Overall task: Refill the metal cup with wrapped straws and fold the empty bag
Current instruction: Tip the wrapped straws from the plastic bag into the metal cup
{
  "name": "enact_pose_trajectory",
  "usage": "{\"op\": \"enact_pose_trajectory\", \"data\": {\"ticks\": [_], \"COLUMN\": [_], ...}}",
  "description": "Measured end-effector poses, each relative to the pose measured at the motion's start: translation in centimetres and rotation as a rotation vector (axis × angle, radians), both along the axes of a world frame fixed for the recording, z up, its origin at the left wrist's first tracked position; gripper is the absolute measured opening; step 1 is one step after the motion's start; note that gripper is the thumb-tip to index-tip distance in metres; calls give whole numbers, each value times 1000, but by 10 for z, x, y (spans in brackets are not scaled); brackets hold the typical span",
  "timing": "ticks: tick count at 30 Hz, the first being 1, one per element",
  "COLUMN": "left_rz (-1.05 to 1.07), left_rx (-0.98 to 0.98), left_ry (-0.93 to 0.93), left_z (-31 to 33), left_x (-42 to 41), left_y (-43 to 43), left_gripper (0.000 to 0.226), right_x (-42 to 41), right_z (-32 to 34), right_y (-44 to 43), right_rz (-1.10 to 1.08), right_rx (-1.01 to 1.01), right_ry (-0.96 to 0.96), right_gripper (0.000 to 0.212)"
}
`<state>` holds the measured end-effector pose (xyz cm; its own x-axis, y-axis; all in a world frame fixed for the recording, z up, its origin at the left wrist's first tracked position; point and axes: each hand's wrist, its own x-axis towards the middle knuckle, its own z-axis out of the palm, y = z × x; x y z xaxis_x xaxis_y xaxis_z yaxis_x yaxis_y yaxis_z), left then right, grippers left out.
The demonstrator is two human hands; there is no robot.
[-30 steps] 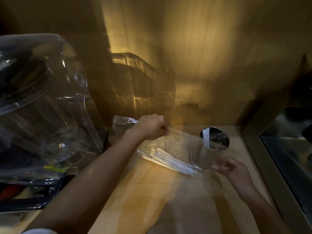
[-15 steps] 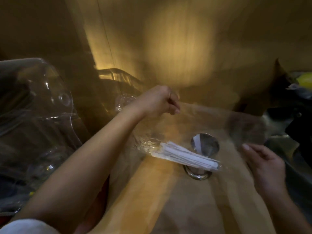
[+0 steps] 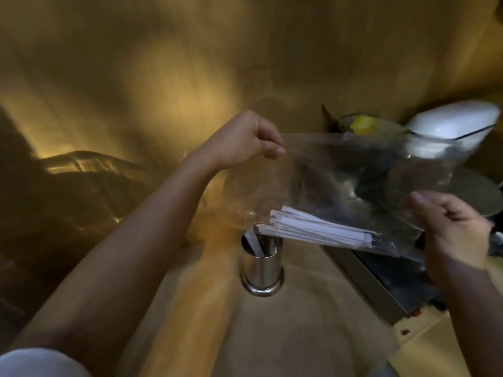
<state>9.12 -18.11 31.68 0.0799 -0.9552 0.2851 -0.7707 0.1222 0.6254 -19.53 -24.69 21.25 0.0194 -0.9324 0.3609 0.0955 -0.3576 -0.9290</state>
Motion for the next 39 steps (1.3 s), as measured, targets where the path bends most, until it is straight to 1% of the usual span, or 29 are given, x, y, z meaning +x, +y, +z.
{"op": "enact_pose_trajectory", "data": {"ticks": [4, 7, 9, 12, 14, 17, 23, 26, 29, 30, 32, 35, 37, 39], "left_rz": [-72, -89, -89, -82, -86, -74, 5, 70, 123, 139, 166, 194, 203, 216], "left_rx": [-19, -28, -37, -35, -27, -15, -21, -22, -31, -32, -31, -5, 14, 8], "left_ry": [38, 76, 84, 107, 118, 125, 194, 265, 329, 337, 345, 361, 318, 306], "left_z": [-2, -7, -11, -16, -18, -23, -40, -49, -55, -57, -60, -64, -66, -66], "left_x": [-10, -14, -16, -18, -16, -11, 9, 20, 30, 34, 41, 50, 55, 58], "left_y": [-18, -26, -28, -28, -27, -23, -13, -6, 4, 7, 13, 21, 24, 27], "left_gripper": [1, 9, 10, 2, 7, 5, 5, 8, 9, 9, 9, 8, 9, 13], "right_x": [-17, -27, -31, -32, -30, -26, -5, 8, 24, 29, 40, 55, 64, 74], "right_z": [12, 18, 21, 25, 28, 32, 41, 44, 49, 51, 55, 58, 61, 64], "right_y": [-5, -7, -7, -10, -12, -14, -21, -26, -31, -32, -35, -41, -43, -46], "right_rz": [-24, -33, -37, -37, -31, 7, 66, 123, 185, 198, 235, 277, 304, 320], "right_rx": [-40, -61, -80, -96, -100, -102, -100, -117, -172, -188, -196, -208, -203, -229], "right_ry": [-7, 14, 53, 69, 45, 54, 118, 194, 263, 274, 268, 272, 278, 305], "right_gripper": [9, 5, 5, 10, 12, 13, 12, 6, 18, 18, 5, 8, 2, 10]}}
